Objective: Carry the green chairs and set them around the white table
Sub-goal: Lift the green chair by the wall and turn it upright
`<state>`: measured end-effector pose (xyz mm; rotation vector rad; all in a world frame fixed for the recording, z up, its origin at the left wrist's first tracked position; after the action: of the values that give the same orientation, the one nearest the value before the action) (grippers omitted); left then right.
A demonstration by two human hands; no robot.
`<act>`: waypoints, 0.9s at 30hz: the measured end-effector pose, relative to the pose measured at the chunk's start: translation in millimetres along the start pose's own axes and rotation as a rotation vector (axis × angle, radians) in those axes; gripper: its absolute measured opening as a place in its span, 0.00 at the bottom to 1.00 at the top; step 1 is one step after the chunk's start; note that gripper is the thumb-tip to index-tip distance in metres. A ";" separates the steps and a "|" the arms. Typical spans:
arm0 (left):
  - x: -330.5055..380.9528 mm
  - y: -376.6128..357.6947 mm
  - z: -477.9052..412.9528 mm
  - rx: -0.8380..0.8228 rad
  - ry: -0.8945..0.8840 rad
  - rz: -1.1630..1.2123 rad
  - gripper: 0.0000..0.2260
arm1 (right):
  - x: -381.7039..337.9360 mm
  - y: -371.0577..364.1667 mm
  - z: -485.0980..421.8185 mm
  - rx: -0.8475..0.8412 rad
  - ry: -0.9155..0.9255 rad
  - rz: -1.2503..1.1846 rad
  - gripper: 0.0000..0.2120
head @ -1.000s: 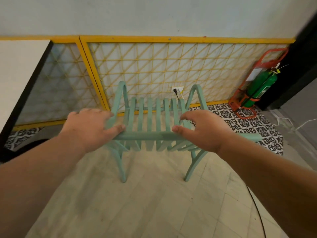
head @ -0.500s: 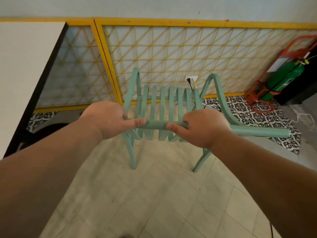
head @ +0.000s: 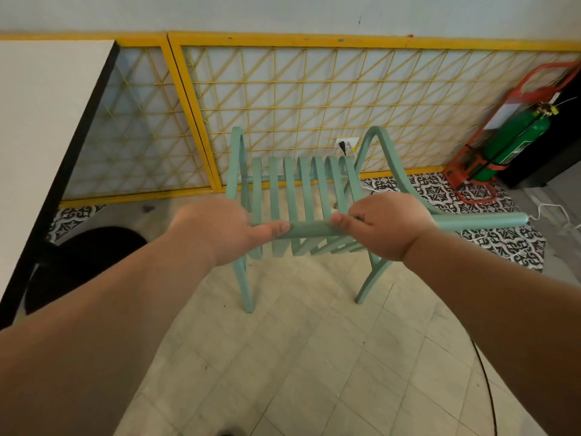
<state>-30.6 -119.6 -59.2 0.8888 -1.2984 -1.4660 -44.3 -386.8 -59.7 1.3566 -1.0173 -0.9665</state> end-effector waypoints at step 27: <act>133.2 -21.4 32.8 -0.034 0.155 0.180 0.37 | 107.3 -8.2 -3.3 -0.017 -0.013 0.143 0.24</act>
<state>-103.2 -237.8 -65.4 0.8243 -1.2024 -1.2504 -9.6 -488.4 -66.6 1.2470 -1.0984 -0.8757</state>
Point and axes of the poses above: each hand's wrist, its own z-axis away from the middle knuckle, its own y-axis out of the back of the hand, x = y × z, the point moved 1 cm from there along -z, towards the middle knuckle, and after that the axes turned 10 degrees about x, right-handed, at the moved point
